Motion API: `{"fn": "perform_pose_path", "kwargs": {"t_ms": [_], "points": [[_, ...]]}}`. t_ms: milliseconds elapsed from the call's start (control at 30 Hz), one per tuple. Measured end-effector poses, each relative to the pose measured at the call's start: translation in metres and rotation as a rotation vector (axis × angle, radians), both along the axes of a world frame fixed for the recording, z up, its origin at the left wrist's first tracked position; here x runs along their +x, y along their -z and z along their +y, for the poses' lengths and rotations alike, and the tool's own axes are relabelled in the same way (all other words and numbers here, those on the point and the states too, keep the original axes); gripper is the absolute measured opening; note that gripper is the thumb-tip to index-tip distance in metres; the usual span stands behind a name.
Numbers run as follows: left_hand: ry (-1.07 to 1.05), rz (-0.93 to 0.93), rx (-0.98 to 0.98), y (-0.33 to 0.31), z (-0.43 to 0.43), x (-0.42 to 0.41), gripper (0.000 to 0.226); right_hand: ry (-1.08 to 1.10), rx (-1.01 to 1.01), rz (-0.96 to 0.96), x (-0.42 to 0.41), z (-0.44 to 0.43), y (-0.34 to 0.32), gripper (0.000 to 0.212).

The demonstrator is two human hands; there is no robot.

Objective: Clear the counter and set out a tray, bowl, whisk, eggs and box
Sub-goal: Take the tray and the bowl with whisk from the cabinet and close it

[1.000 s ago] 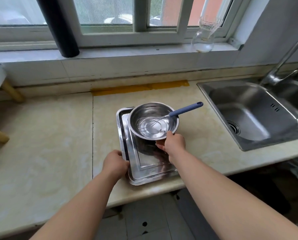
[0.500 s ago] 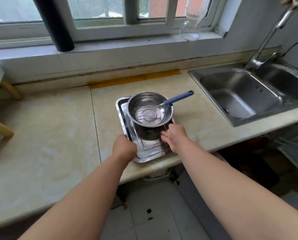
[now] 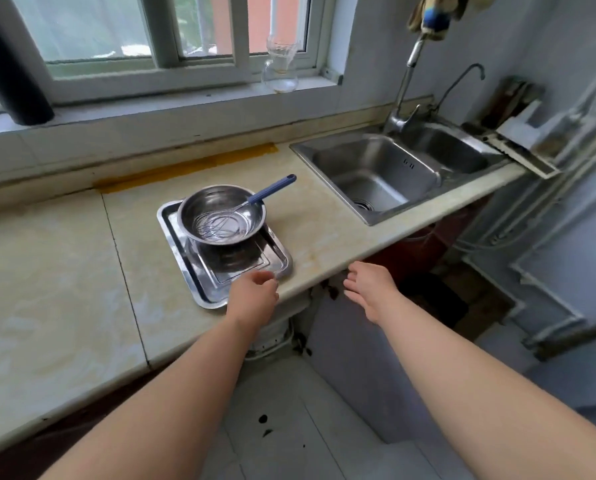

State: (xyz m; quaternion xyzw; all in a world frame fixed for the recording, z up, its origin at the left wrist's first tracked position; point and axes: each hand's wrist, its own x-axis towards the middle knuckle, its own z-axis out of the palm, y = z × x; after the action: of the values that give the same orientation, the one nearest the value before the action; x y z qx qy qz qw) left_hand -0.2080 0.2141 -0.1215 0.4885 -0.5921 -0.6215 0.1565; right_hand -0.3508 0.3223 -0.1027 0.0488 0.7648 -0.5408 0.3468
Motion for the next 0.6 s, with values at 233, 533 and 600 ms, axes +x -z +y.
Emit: {"fn": "perform_pose_path", "kwargs": {"t_ms": [233,533,600], "points": [[0.071,0.033,0.135,0.037,0.089,-0.042,0.021,0.084,0.208,0.062,-0.040,0.110,0.026,0.039],[0.081,-0.048,0.189,0.095,0.200,-0.086,0.022,-0.160,0.466,0.125,-0.093,0.219,0.087,0.040],[0.061,-0.041,0.219,0.110,0.219,-0.093,0.023,-0.264,0.539,0.123,-0.102,0.235,0.104,0.041]]}}
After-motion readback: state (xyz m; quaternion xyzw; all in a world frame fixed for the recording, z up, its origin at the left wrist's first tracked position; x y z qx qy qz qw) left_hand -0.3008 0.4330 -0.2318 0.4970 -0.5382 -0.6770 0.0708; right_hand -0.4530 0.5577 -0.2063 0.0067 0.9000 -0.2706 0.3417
